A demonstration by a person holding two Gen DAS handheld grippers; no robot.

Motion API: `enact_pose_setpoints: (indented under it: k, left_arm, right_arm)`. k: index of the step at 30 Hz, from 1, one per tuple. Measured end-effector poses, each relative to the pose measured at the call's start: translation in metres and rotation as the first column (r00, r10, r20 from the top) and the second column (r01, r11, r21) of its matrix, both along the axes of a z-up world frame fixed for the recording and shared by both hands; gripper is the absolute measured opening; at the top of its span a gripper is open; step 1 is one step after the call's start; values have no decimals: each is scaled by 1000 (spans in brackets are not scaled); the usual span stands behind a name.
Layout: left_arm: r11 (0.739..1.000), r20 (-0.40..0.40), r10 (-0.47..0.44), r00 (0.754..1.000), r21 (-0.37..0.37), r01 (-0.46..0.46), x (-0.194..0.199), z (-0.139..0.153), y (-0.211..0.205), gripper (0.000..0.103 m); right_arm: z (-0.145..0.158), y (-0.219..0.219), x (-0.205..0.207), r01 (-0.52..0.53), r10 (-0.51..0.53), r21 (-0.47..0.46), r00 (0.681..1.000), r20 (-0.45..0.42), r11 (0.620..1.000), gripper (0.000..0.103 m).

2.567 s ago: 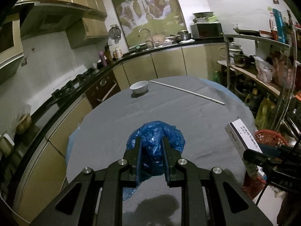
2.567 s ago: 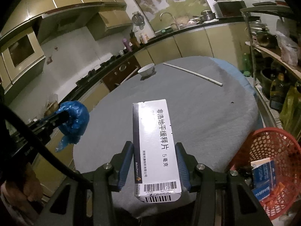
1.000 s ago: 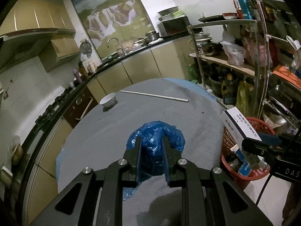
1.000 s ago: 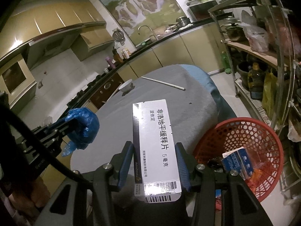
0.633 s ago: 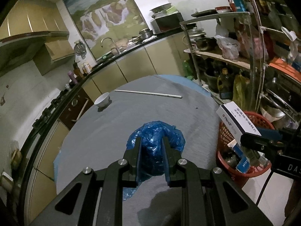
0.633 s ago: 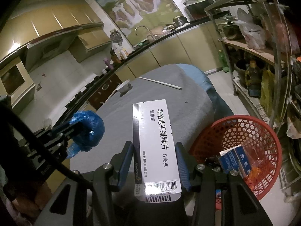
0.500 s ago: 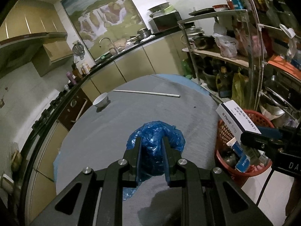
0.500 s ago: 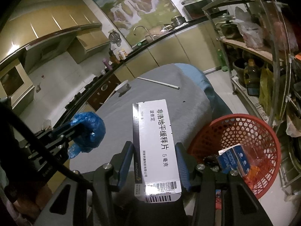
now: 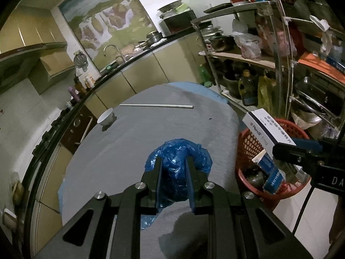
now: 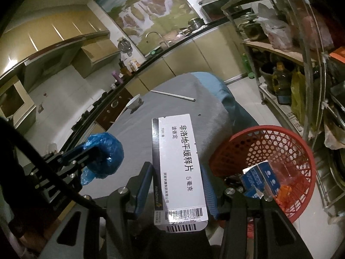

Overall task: Collect trash
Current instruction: 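Carry the blue bag and white medicine box toward the red basket with both tools, then lower both tools into the red basket and release the bag and box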

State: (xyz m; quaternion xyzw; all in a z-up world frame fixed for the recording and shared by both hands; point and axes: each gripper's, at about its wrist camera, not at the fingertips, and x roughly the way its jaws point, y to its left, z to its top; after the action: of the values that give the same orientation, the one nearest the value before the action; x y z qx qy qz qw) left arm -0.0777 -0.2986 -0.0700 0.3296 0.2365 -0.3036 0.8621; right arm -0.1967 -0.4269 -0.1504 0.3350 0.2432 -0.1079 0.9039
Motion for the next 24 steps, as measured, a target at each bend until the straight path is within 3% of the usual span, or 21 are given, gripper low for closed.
enact_pose_setpoints:
  k: [24]
  left_arm:
    - [998, -3, -45, 999, 36, 45, -10, -8, -10, 21]
  right_arm:
    - [-10, -7, -8, 23, -22, 28, 999, -24, 999, 49]
